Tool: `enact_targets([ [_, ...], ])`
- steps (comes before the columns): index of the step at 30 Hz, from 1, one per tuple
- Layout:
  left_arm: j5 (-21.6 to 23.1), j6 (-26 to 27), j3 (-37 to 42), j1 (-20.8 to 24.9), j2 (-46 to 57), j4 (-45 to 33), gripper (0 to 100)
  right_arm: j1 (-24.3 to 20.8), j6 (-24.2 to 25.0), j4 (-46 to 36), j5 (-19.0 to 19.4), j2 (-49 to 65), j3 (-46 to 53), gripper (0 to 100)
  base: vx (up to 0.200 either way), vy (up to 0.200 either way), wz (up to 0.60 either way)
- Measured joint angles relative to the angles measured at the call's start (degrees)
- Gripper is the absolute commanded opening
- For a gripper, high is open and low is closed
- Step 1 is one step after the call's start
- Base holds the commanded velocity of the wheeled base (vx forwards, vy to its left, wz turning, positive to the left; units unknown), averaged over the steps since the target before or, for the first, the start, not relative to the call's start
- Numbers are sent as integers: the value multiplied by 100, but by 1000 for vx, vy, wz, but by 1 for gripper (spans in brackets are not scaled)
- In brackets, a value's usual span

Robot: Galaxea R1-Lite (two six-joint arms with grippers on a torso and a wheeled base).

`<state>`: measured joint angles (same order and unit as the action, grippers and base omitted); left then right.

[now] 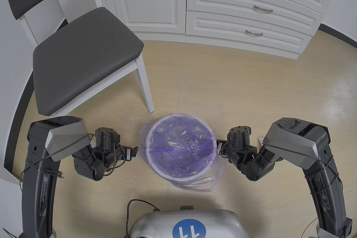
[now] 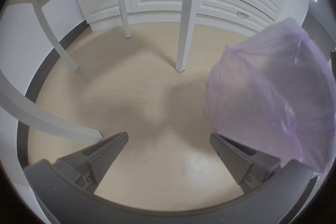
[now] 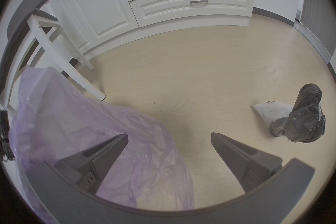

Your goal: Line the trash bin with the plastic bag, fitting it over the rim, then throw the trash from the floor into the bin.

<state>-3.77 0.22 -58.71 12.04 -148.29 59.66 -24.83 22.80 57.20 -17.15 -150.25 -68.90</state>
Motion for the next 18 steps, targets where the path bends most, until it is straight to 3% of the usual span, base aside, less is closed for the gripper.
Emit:
enact_targets([
  [8,205,-12,441,-83,711,261,100,-2,29,9,0,-46,-17,100,0,0,0],
  [18,205,-424,485,273,873,386,100,9,33,9,0,-50,-17,100,0,0,0],
])
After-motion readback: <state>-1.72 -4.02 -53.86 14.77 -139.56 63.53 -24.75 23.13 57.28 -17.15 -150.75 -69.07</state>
